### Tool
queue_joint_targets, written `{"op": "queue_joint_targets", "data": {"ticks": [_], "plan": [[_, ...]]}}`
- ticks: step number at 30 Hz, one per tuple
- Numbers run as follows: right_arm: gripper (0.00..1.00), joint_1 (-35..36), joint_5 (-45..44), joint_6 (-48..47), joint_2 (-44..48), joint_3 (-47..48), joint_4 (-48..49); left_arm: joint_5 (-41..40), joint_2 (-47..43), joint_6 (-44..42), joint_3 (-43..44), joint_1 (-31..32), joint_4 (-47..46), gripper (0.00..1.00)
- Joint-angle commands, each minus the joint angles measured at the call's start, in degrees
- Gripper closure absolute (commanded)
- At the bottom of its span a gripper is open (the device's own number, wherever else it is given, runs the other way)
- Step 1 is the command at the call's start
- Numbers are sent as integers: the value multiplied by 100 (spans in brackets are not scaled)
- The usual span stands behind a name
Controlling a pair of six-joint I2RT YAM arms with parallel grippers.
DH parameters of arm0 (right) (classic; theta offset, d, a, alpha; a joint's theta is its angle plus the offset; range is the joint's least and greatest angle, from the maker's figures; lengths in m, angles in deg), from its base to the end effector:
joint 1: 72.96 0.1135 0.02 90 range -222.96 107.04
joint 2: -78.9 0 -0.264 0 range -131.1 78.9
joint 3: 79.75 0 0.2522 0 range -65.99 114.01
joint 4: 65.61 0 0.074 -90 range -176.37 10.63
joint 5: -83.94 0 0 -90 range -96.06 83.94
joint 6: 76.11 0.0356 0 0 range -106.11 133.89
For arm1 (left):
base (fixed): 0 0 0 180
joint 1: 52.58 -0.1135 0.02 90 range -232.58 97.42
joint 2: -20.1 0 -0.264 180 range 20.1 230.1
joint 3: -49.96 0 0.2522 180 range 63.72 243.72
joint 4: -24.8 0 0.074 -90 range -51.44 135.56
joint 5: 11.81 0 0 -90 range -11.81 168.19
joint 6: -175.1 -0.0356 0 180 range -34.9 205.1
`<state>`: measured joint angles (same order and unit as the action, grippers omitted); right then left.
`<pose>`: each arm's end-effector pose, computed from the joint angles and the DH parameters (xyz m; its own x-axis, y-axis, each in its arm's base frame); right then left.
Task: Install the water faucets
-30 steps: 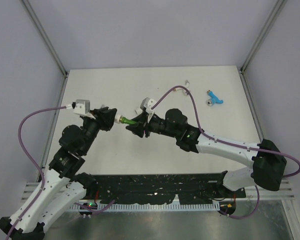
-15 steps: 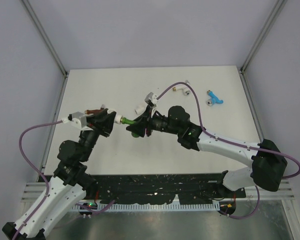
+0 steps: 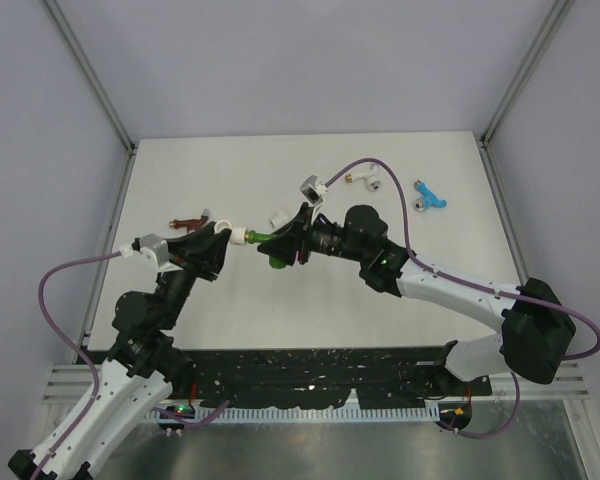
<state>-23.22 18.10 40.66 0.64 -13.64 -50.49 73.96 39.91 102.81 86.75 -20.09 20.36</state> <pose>0.1951 0.2530 0.3244 -0.4027 0.1604 -0.9012 -0.8726 0.2302 0.4309 0.0982 -0.0594 0.3166 0.1481 -0.4540 -0.8786 0.5488 0.7768 -0.3088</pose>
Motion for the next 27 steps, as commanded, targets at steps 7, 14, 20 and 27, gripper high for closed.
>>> {"op": "queue_joint_targets", "data": {"ticks": [7, 14, 20, 27], "plan": [[95, -104, -175, -381, 214, 170, 434, 618, -83, 276, 359, 108, 587, 74], [95, -131, -210, -1120, 355, -85, 548, -157, 373, 654, 1755, 117, 2546, 41], [95, -148, -351, -2060, 522, -278, 548, -622, 1260, 1233, 3082, 91, 4365, 34], [95, -148, -175, -3588, 654, -516, 802, 734, 2562, 1901, 4131, -716, 5741, 31]]}}
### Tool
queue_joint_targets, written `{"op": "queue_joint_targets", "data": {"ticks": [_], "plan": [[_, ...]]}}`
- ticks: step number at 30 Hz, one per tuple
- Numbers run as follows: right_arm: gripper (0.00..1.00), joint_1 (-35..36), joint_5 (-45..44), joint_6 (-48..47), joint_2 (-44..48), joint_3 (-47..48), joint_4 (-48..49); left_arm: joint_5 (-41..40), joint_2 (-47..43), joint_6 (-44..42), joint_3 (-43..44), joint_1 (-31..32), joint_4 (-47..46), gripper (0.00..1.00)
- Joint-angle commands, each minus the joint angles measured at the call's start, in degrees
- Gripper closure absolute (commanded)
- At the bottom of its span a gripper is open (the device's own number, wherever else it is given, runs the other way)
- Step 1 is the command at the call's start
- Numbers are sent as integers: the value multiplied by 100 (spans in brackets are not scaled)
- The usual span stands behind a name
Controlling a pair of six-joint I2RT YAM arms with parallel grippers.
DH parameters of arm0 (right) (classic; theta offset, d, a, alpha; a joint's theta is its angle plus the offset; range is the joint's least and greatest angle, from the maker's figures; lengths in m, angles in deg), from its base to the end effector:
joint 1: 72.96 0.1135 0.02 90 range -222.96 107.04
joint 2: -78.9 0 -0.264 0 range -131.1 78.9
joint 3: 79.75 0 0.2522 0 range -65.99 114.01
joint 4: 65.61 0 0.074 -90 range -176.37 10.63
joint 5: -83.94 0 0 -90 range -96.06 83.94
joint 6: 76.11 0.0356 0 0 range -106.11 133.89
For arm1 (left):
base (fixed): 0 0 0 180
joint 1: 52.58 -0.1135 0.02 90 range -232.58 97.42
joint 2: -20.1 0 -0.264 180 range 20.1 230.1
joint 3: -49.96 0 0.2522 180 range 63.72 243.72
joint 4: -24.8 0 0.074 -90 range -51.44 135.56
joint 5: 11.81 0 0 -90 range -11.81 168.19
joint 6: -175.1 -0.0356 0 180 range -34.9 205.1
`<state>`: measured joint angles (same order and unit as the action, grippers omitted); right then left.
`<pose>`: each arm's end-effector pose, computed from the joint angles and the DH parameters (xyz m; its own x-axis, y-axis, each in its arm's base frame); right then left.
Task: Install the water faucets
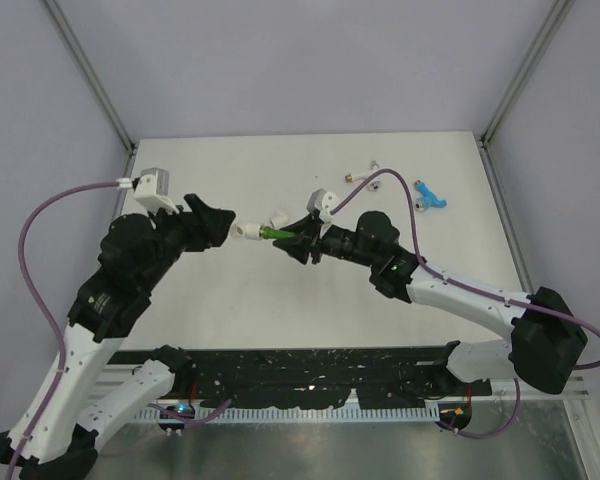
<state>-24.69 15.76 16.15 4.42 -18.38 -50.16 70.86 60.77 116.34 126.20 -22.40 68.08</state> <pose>0.1911 0.2341 0.3150 -0.0099 0.0439 -0.9990 -0.9404 0.3393 0.0242 0.1174 -0.0630 0.4176 -0.3011 -0.4200 -0.8562 0.2727 0.8224 -0.4993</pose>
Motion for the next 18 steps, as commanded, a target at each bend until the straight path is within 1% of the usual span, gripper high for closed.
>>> {"op": "queue_joint_targets", "data": {"ticks": [1, 2, 4, 7, 10, 14, 18], "plan": [[95, -2, 137, -1358, 285, -103, 814, 1467, 547, 715, 99, -704, 812, 29], [95, -2, 155, -1447, 285, -164, 927, 1950, 591, 890, -15, -862, 592, 28], [95, -2, 252, -1676, 267, -287, 1216, 2602, 662, 1355, -270, -1127, 197, 26], [95, -2, 410, -2001, 215, -455, 1666, 3201, 758, 1805, -552, -1242, -349, 23], [95, -2, 402, -2168, 162, -490, 1930, 3475, 820, 2104, -666, -1242, -640, 22], [95, -2, 489, -2335, 100, -516, 2193, 3528, 873, 2412, -877, -1242, -859, 22], [95, 7, 577, -2379, 48, -569, 2501, 3678, 873, 2877, -1158, -1242, -1325, 23]]}}
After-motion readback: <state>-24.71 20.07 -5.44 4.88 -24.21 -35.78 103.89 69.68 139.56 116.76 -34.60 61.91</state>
